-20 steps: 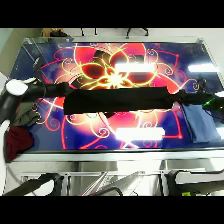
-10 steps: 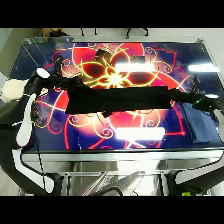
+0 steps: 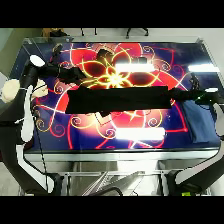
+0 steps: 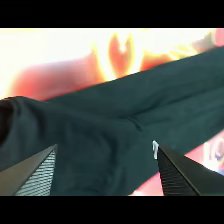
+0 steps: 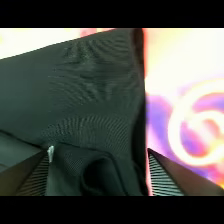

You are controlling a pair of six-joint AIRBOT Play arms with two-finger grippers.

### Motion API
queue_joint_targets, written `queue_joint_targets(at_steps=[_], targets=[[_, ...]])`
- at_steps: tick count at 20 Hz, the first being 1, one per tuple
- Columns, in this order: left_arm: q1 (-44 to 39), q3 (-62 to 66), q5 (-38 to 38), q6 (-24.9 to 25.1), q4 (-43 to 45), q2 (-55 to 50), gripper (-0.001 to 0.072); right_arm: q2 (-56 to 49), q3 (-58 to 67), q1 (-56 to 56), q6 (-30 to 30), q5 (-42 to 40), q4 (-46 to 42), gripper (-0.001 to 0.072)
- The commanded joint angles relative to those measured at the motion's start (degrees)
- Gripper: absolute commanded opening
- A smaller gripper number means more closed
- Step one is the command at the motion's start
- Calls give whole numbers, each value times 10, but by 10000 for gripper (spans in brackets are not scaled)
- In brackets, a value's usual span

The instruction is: Fold the shirts.

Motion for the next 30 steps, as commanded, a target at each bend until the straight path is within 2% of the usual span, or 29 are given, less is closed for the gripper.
queue_joint_targets(at_steps=[1, 2, 3, 4, 5, 6, 9, 12, 15, 17, 22, 25, 26, 29, 30], targets=[[-18, 38, -40, -15, -5, -2, 671, -25, 9, 17, 3, 23, -22, 422], [-29, 38, -40, -16, -4, -2, 670, -28, 9, 24, 3, 23, -21, 308], [-41, 35, -38, -15, -4, -2, 593, -29, 9, 31, 3, 23, -22, 164], [-57, 27, -31, -15, -4, -2, 360, -28, 9, 35, 4, 23, -21, 29], [-72, 15, -18, -15, -4, -2, 98, -25, 12, 37, 4, 25, -21, 27], [-91, -1, 5, -14, -4, -2, 15, -20, 20, 38, 5, 34, -21, 27], [-157, -65, 113, -14, -3, -3, 16, 11, 79, 34, 39, 99, -18, 26], [-236, -114, 232, -14, -4, -27, 15, 52, 166, 34, 84, 199, -10, 26], [-306, -101, 307, -19, -4, -73, 15, 90, 233, 34, 111, 280, 67, 26], [-337, -65, 323, -48, -4, -112, 15, 113, 257, 35, 113, 300, 122, 26], [-388, 57, 289, -100, -5, -211, 15, 138, 259, 37, 123, 319, 144, 27], [-368, 99, 214, -113, -23, -198, 15, 134, 258, 37, 124, 319, 144, 26], [-350, 95, 180, -101, -42, -173, 15, 132, 257, 39, 124, 319, 144, 26], [-263, 55, 55, 5, -156, -43, 14, 120, 256, 92, 131, 304, 144, 26], [-231, 47, 15, 21, -185, 6, 14, 116, 256, 126, 130, 290, 144, 26]])
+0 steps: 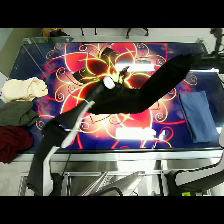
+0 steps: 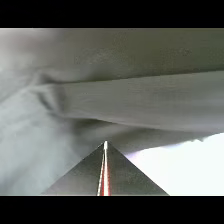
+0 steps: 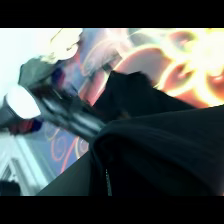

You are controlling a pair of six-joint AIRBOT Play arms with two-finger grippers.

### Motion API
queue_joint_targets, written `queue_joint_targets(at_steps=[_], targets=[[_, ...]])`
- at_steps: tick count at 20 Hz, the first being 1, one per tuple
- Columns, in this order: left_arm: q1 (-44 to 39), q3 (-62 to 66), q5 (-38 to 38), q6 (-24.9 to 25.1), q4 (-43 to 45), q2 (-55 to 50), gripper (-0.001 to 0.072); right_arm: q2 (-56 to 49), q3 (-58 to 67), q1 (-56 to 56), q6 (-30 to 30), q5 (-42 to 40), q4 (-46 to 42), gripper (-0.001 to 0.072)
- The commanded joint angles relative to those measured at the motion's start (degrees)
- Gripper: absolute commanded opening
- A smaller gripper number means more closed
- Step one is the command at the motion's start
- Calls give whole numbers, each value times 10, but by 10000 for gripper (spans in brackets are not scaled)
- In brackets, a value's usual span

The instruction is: Fold the shirts.

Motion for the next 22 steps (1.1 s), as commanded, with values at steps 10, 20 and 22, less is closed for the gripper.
queue_joint_targets(at_steps=[10, 20, 22], targets=[[353, -19, -275, 94, -119, 513, 15, -220, 0, 462, -39, -401, 2, 248], [409, -248, -215, 144, -120, 648, 15, -130, 2, 252, 100, -207, -231, 527], [409, -272, -218, 146, -122, 648, 15, -131, -5, 196, 159, -153, -342, 696]])
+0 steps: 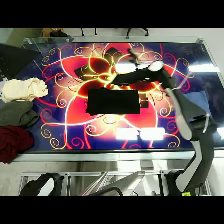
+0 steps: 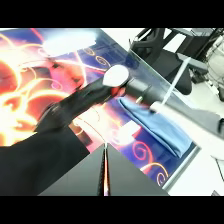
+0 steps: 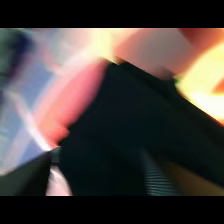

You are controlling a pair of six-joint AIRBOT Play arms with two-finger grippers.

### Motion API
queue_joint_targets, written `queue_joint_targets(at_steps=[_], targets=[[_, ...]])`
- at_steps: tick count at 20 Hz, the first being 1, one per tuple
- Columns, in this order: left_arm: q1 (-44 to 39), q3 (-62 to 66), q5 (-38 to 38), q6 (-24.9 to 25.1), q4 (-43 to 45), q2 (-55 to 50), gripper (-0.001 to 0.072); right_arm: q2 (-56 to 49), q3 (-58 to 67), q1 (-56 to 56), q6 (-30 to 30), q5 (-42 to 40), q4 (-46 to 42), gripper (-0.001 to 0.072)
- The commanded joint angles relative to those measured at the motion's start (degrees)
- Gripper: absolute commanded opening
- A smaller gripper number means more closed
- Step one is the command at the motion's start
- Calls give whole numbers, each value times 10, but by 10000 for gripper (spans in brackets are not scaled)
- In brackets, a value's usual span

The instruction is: Fold the shirts.

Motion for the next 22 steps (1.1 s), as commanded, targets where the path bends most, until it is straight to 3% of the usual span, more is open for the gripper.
queue_joint_targets(at_steps=[1, 5, 12, 13, 15, 16, 18, 22], targets=[[5, -54, 11, 7, -2, 12, 15, 12, -21, -100, 112, 99, -191, 696], [5, -60, 19, 7, -2, 12, 15, -11, -102, -136, 97, 72, -160, 696], [5, -60, 17, 9, -1, 12, 15, -76, -124, -105, 6, 57, 24, 684], [5, -60, 17, 9, -1, 12, 15, -76, -124, -100, 2, 50, 28, 590], [5, -60, 17, 9, -1, 12, 15, -76, -123, -93, -27, 60, 67, 173], [5, -60, 17, 9, -1, 12, 15, -70, -121, -93, -42, 73, 102, 86], [5, -60, 17, 9, -1, 12, 15, -39, -107, -102, -56, 79, 140, 27], [5, -60, 15, 9, 0, 12, 15, 48, -34, -167, -36, 78, 160, 25]])
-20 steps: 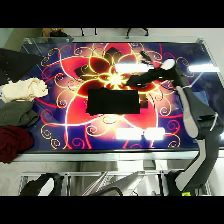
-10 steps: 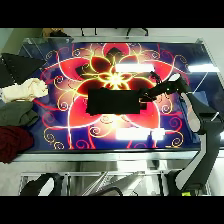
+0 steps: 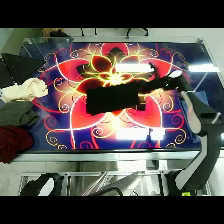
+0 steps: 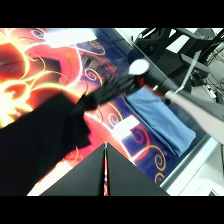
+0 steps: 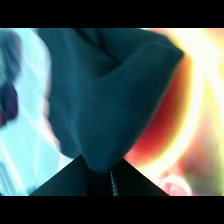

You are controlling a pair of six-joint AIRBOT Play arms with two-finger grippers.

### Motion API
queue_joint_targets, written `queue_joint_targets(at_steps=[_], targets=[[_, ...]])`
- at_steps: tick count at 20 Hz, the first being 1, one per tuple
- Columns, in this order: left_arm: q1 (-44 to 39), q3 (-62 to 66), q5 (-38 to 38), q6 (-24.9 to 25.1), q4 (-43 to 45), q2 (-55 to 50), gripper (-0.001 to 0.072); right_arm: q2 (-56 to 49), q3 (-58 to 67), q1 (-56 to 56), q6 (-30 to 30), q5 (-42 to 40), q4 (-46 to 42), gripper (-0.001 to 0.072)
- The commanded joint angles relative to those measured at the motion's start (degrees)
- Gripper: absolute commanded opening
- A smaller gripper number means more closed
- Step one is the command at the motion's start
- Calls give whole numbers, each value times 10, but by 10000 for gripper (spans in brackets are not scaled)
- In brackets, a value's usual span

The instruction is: Fold the shirts.

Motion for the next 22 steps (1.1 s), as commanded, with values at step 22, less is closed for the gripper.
queue_joint_targets(at_steps=[22], targets=[[0, 0, -44, -1, 1, 0, 15, 161, 70, -464, 158, -8, 6, 25]])
